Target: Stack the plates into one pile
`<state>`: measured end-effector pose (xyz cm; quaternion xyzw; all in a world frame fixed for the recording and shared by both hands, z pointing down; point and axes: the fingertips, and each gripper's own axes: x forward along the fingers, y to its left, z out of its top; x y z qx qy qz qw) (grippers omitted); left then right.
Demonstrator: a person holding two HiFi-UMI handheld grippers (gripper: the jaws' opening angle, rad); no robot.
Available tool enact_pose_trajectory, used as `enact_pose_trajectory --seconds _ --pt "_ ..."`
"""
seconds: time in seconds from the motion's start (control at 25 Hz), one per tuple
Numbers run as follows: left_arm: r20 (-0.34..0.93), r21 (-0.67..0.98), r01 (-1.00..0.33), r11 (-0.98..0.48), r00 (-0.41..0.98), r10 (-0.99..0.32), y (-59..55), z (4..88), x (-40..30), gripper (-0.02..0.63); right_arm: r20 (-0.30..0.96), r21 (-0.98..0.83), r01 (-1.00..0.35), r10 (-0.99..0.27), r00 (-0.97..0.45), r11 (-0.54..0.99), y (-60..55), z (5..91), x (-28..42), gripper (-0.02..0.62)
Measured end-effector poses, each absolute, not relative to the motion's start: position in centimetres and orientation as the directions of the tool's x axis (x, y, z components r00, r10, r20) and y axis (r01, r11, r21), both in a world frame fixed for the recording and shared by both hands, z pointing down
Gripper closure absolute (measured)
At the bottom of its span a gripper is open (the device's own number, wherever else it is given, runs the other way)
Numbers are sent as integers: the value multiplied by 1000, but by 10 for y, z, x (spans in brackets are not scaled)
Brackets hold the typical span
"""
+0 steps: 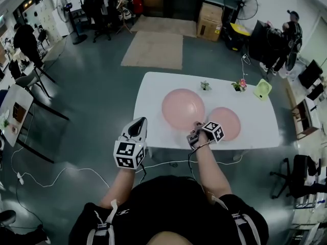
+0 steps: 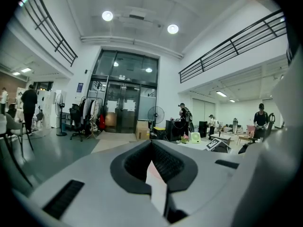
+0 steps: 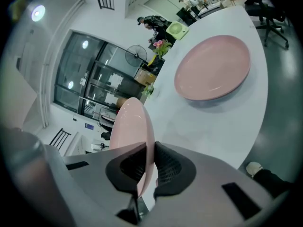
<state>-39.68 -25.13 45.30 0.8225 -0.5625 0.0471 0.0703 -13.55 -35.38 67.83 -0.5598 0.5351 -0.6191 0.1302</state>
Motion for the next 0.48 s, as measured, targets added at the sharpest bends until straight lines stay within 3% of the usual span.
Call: enact_pose_trajectory --seconds 0.48 --pt "159 84 -816 -571 577 -801 -285 458 -293 594 580 -784 -326 -810 -81 -529 -316 670 7 551"
